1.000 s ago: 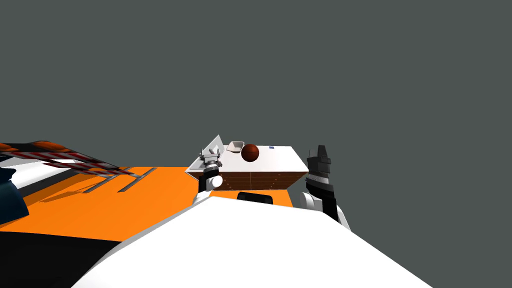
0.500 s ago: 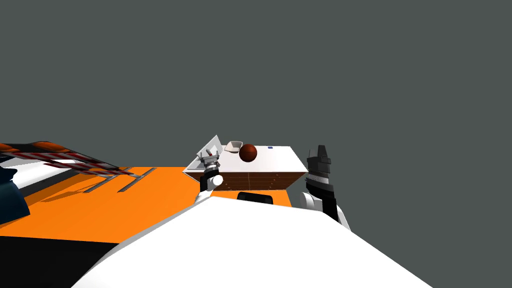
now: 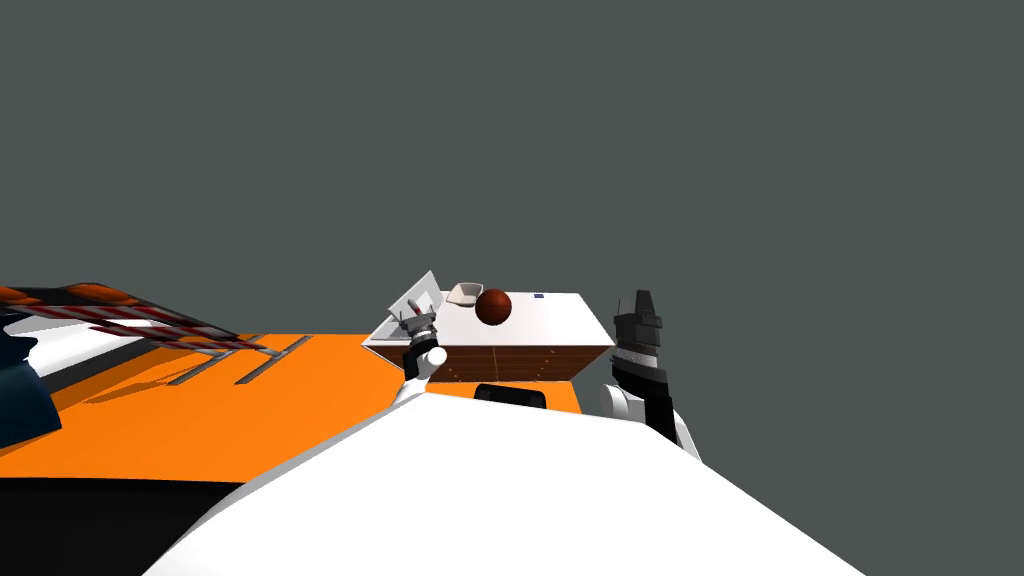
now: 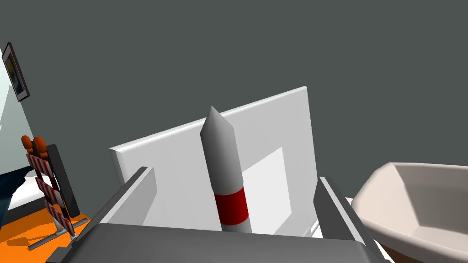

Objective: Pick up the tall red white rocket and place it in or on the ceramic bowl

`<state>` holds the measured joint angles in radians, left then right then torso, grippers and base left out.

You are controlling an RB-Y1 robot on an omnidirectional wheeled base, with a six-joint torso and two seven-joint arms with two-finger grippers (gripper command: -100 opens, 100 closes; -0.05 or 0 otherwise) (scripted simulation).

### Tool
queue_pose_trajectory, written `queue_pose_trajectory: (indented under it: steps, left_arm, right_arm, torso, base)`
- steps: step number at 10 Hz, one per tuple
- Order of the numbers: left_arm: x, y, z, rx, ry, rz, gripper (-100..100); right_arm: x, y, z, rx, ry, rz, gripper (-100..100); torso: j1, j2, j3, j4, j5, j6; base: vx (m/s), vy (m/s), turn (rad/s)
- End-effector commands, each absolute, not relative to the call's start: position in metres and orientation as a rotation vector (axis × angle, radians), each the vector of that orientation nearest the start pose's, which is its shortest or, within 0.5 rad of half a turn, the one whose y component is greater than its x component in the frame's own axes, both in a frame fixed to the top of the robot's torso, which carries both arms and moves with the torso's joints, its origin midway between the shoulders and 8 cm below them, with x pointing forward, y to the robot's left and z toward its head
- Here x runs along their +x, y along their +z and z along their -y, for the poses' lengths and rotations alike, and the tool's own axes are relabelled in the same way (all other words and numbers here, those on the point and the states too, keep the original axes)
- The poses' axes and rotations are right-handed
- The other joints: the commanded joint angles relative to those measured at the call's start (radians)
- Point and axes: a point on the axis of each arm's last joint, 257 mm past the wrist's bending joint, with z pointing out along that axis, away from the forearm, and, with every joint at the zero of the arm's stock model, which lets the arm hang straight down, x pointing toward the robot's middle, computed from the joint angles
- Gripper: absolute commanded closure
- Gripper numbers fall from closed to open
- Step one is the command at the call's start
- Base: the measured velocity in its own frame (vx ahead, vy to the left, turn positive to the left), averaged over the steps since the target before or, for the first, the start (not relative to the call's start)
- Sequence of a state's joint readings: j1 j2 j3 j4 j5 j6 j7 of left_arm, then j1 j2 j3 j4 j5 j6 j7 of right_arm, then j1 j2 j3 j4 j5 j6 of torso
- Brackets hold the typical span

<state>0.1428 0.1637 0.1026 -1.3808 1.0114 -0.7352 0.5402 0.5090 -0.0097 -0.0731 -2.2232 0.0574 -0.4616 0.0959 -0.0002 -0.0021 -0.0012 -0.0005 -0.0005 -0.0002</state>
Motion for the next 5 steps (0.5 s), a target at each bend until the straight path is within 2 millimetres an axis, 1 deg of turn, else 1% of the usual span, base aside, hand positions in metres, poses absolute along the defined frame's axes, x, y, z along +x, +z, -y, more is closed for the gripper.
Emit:
queue_pose_trajectory:
  steps: [1,3,5]
  left_arm:
    - [0.411,-0.255,-0.489,-1.590,-1.780,0.453,-100]
    - [0.409,-0.271,-0.490,-1.611,-1.765,0.532,-100]
    - [0.408,-0.289,-0.485,-1.637,-1.749,0.614,-100]
  right_arm:
    - [0.356,-0.011,0.304,0.649,1.076,-0.743,0]
    - [0.356,-0.011,0.304,0.649,1.076,-0.743,0]
    - [0.356,-0.011,0.304,0.649,1.076,-0.743,0]
  torso:
    - [0.000,0.000,0.000,0.000,0.000,0.000]
    - [0.001,0.000,0.000,0.000,0.000,0.000]
    - [0.003,0.000,0.000,0.000,0.001,0.000]
  base:
    - [0.029,0.002,0.012]
    - [0.028,0.016,0.010]
    - [0.033,0.042,0.014]
